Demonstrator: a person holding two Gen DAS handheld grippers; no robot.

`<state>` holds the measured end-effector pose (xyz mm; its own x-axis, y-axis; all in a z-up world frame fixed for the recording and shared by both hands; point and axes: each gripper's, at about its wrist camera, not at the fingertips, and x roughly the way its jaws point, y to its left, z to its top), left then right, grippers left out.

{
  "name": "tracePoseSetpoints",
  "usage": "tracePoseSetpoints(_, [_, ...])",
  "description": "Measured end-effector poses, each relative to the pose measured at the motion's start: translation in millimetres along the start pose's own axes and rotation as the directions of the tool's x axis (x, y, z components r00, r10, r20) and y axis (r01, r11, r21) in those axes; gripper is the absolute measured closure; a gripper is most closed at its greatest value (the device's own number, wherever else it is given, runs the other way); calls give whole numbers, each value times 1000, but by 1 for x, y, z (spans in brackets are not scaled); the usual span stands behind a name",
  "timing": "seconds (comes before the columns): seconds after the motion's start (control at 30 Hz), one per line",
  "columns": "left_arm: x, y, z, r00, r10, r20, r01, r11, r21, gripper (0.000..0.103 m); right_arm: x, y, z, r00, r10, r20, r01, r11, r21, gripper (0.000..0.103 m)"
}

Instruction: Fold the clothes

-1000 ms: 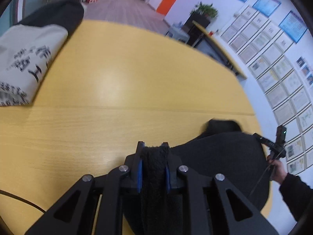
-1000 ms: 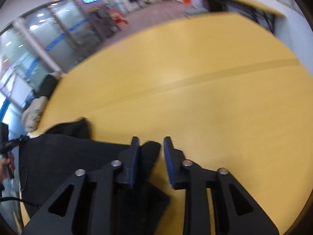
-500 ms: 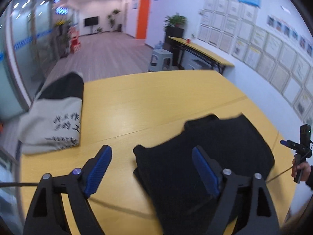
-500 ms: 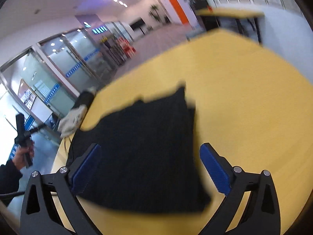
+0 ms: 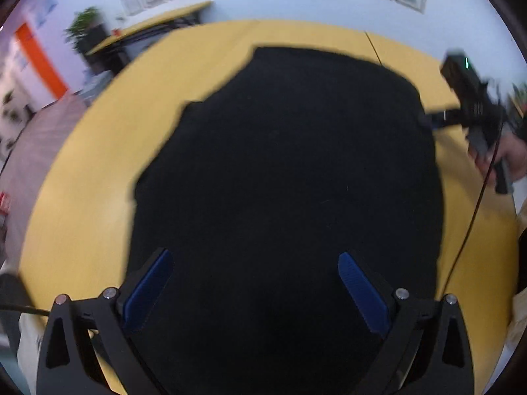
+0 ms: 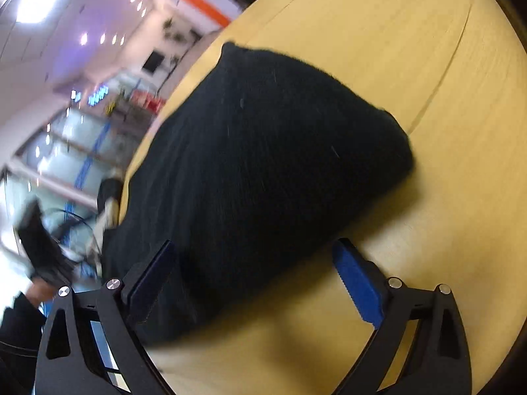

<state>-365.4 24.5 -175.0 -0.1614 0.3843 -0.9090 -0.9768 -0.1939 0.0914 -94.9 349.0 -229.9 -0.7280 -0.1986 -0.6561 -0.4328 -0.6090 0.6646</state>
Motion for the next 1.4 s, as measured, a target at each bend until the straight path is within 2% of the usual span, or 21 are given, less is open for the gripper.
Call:
tracePoseSetpoints(0.07, [32,-12,6,998,-54,9,54,997,47,1,10,1,14,999,-11,44,9,1000,26,8])
tracePoseSetpoints(0.13, [49,-21,7,998,-68,19,66,994,86,0,19,-3,26,998,-17,65,11,996,83,19])
tracePoseSetpoints(0.17, [51,-21,7,996,-78,35,75,994,79,0,20,-4,30,998,-12,68,4,994,112,40])
tracePoseSetpoints(0.2, [52,-18,7,996,-84,42,81,995,55,0,20,-7,35,997,-3,71,-7,991,137,50])
tracePoseSetpoints(0.27, [54,-17,8,996,-80,50,80,997,13,0,19,-14,47,996,33,85,-45,987,155,65])
tracePoseSetpoints(0.33, [56,-25,14,996,-69,49,69,998,-11,0,-1,-2,62,992,36,121,-43,998,54,73])
tracePoseSetpoints(0.43, [59,-48,32,995,-83,47,85,996,-32,0,-32,17,84,984,46,173,-28,994,-104,74])
tracePoseSetpoints(0.5, [59,-69,47,993,-102,61,102,995,12,0,-54,32,93,980,28,196,22,969,-246,74])
tracePoseSetpoints(0.57, [62,-85,66,988,-126,89,120,991,67,0,-75,44,102,976,-17,217,105,909,-404,74])
tracePoseSetpoints(0.63, [70,-94,87,982,-152,109,142,985,102,0,-95,49,104,972,-21,234,141,848,-512,74])
tracePoseSetpoints(0.67, [79,-94,97,984,-149,97,139,985,107,0,-99,53,96,974,7,225,117,839,-532,74])
tracePoseSetpoints(0.73, [101,-87,111,979,-193,71,187,979,80,0,-107,61,80,977,61,206,69,818,-570,74])
tracePoseSetpoints(0.8, [108,-86,117,971,-211,111,205,976,68,0,-114,70,64,976,115,185,22,794,-607,74])
tracePoseSetpoints(1.03, [118,-98,133,971,-187,146,182,982,50,0,-141,96,11,953,287,98,-135,690,-711,73])
tracePoseSetpoints(1.13, [112,-94,129,975,-169,146,168,986,20,0,-147,74,18,947,298,116,-153,740,-655,74])
tracePoseSetpoints(1.2, [100,-86,114,983,-133,127,137,990,-23,0,-152,64,27,946,298,131,-150,756,-637,74])
tracePoseSetpoints(1.3, [96,-77,97,987,-110,113,119,990,-73,0,-151,64,31,945,312,101,-180,750,-636,74])
tracePoseSetpoints(1.4, [106,-77,100,985,-111,135,124,988,-91,0,-150,70,23,939,343,41,-229,707,-669,74])
